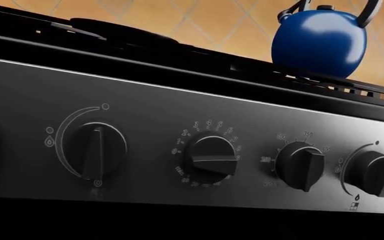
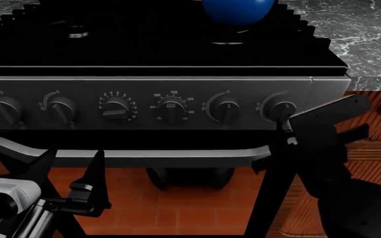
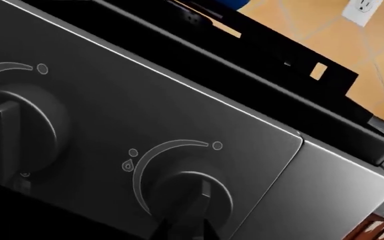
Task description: Pick the kettle from the counter and place it on a stove burner. Then turn the burner on.
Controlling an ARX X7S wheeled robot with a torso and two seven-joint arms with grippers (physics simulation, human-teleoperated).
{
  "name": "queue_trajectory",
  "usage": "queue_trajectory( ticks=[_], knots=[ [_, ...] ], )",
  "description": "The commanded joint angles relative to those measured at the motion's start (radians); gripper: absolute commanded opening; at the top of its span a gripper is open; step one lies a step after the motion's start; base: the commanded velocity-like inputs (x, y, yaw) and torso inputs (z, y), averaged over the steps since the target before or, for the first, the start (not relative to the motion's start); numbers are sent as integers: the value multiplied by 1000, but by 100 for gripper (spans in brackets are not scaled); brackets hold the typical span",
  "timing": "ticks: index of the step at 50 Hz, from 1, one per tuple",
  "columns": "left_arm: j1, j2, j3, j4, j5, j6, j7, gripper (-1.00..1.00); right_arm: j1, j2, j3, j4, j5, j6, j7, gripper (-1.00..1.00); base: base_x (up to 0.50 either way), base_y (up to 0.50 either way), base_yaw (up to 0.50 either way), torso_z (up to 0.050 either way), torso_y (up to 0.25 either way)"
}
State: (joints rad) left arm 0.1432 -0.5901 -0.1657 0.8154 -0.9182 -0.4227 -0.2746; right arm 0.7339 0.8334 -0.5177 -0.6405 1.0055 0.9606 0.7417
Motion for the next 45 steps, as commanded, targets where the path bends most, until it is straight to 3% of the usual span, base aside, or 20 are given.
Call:
queue_trajectory(
  ticks=[1,45],
  knots=[
    [2,-2,0,0,-2,3,-2,100,79,1,-76,-48,12,55,-52,-100,0,0,3,0,0],
    [8,-7,7,-10,-4,16,1,100,310,59,-455,-146,-380,107,-285,-100,1,3,6,0,1]
  ],
)
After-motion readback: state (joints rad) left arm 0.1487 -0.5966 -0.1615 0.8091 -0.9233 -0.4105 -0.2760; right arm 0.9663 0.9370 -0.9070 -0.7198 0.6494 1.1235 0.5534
